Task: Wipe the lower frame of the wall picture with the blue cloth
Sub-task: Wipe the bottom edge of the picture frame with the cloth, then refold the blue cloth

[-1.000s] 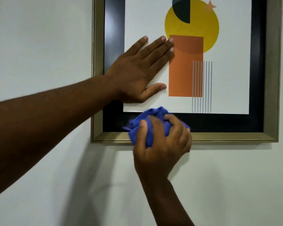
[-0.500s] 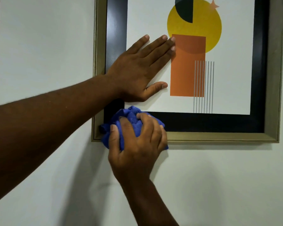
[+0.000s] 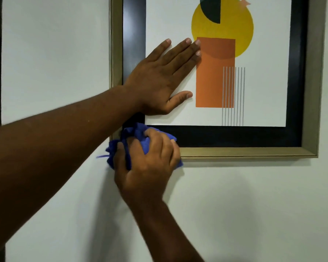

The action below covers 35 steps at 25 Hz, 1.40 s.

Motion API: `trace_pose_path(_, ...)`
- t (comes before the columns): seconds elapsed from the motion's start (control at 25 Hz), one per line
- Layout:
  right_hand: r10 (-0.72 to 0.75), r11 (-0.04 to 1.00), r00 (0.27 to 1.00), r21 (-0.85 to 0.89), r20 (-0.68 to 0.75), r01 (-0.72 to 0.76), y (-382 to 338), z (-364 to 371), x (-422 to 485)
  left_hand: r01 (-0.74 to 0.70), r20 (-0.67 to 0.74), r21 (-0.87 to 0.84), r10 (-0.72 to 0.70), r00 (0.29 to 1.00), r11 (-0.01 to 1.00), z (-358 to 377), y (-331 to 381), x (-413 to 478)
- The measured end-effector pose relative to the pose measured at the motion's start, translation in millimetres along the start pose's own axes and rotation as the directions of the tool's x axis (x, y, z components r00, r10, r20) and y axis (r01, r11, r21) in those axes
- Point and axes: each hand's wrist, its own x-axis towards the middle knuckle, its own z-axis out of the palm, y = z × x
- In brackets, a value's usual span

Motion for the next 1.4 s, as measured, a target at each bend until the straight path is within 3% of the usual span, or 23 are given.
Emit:
trace_pose_path(0.16, -0.069, 0.996, 0.997, -0.046, 0.040, 0.070, 32.0, -15.8, 6.8, 0.017, 0.036, 0.008, -0.018, 0.999, 1.000, -0.1, -0.8, -3.3)
trace_pose_path(0.32, -0.008, 0.988, 1.000, -0.155, 0.020, 0.011, 95.9, -57.6, 24.4, 0.127, 0.174, -0.059, -0.116, 0.978, 0.990, -11.9, 11.8, -14.6)
trace_pose_path(0.48, -0.022, 0.977, 0.997, -0.210, 0.071, 0.037, 129.6, -80.7, 46.6, 0.267, 0.289, -0.342, -0.169, 0.942, 0.901, -31.4, 57.6, -44.1)
trace_pose_path(0.56, -0.014, 0.988, 0.994, -0.151, 0.111, 0.031, 127.9, -84.6, 58.4, 0.419, 0.243, -0.596, -0.343, 0.907, 0.685, -43.9, 103.9, -62.9)
trace_pose_path(0.6, 0.032, 0.995, 0.993, -0.095, 0.116, -0.021, 126.1, -92.8, 62.7, 0.470, 0.208, -0.721, -0.488, 0.848, 0.509, -53.4, 132.2, -66.6)
trace_pose_path(0.64, 0.089, 0.996, 0.990, -0.022, 0.111, -0.087, 123.1, -95.6, 64.7, 0.494, 0.204, -0.809, -0.635, 0.745, 0.319, -59.1, 157.1, -68.9)
trace_pose_path(0.72, 0.160, 0.977, 0.983, 0.131, 0.090, -0.171, 117.6, -103.6, 63.7, 0.464, 0.353, -0.880, -0.790, 0.500, -0.100, -68.5, 200.3, -65.8)
trace_pose_path(0.76, 0.153, 0.969, 0.985, 0.183, 0.081, -0.166, 115.0, -110.5, 60.4, 0.398, 0.481, -0.859, -0.774, 0.413, -0.321, -73.5, 215.6, -61.7)
trace_pose_path(0.8, 0.122, 0.967, 0.989, 0.214, 0.086, -0.138, 115.8, -121.0, 55.1, 0.309, 0.600, -0.800, -0.709, 0.372, -0.515, -78.0, 230.1, -56.0)
trace_pose_path(0.88, 0.076, 0.963, 0.988, 0.247, 0.137, -0.109, 124.7, -142.5, 39.4, 0.145, 0.736, -0.640, -0.548, 0.398, -0.755, -80.8, 253.8, -48.8)
trace_pose_path(1.0, 0.233, 0.889, 0.949, 0.350, 0.213, -0.296, 152.1, -178.1, 4.4, 0.124, 0.777, -0.520, -0.408, 0.480, -0.845, -77.9, 301.3, -49.6)
trace_pose_path(1.12, 0.480, 0.679, 0.788, 0.405, 0.386, -0.612, 193.1, -222.3, -39.6, 0.241, 0.843, -0.444, -0.312, 0.438, -0.863, -66.5, 367.1, -60.8)
trace_pose_path(1.2, 0.577, 0.585, 0.622, 0.264, 0.530, -0.767, 232.1, -256.4, -78.1, 0.273, 0.905, -0.305, -0.188, 0.382, -0.912, -57.9, 418.7, -75.7)
trace_pose_path(1.36, 0.684, 0.325, 0.103, -0.175, 0.722, -0.929, 320.3, -327.3, -178.2, 0.438, 0.976, -0.052, 0.047, 0.211, -0.897, -48.1, 548.2, -117.3)
trace_pose_path(1.4, 0.696, 0.265, 0.016, -0.237, 0.718, -0.934, 336.6, -344.6, -203.6, 0.485, 0.986, -0.011, 0.071, 0.149, -0.874, -47.5, 579.7, -128.8)
